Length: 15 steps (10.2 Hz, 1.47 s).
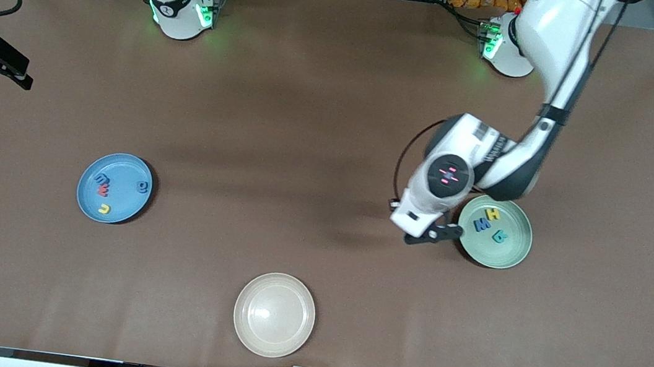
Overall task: Sort upper and lower case letters into plates
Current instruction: 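Carry the pink Q into the green plate and open the left gripper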
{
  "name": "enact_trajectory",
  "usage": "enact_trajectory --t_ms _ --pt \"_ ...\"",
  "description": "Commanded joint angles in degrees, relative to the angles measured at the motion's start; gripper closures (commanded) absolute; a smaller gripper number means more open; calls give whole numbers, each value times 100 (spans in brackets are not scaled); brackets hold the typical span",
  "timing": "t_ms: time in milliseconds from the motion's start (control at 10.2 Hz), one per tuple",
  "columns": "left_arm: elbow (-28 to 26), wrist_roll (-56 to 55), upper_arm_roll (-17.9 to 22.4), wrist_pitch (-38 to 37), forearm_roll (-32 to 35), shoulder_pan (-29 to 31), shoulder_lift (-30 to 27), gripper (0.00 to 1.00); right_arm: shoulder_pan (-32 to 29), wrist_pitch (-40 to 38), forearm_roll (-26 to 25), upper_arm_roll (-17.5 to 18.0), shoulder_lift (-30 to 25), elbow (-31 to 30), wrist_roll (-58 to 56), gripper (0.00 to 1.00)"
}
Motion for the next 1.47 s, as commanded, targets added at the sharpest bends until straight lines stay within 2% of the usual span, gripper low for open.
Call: enact_trajectory --t_ms 0,196,393,589,785,981,1080,1178,1374 --pt "-850 1561 -69 39 -110 789 -588 81 -51 23 14 34 -40 33 47 0" --pt "-1438 2697 -69 415 -109 1370 -834 81 -7 23 23 42 -4 51 56 0" --pt "-2001 3488 -69 1230 -48 1800 -862 81 2 75 32 43 39 51 74 0" --pt "-2118 3607 -69 1524 -30 1821 -748 79 63 75 14 43 101 51 73 0" --pt "-2127 3633 -69 1569 249 1830 -695 66 46 75 23 43 110 51 65 0" --pt "-2162 3633 -69 1578 330 1865 -695 59 54 75 23 43 119 51 65 0" --pt "-2153 3633 -69 1578 330 1856 -686 35 46 75 23 43 119 60 65 0" --pt "-2144 3642 -69 1578 330 1856 -651 18 46 75 23 43 119 51 65 0" --pt "-2083 3633 -69 1578 330 1856 -642 15 37 75 23 43 128 60 65 0"
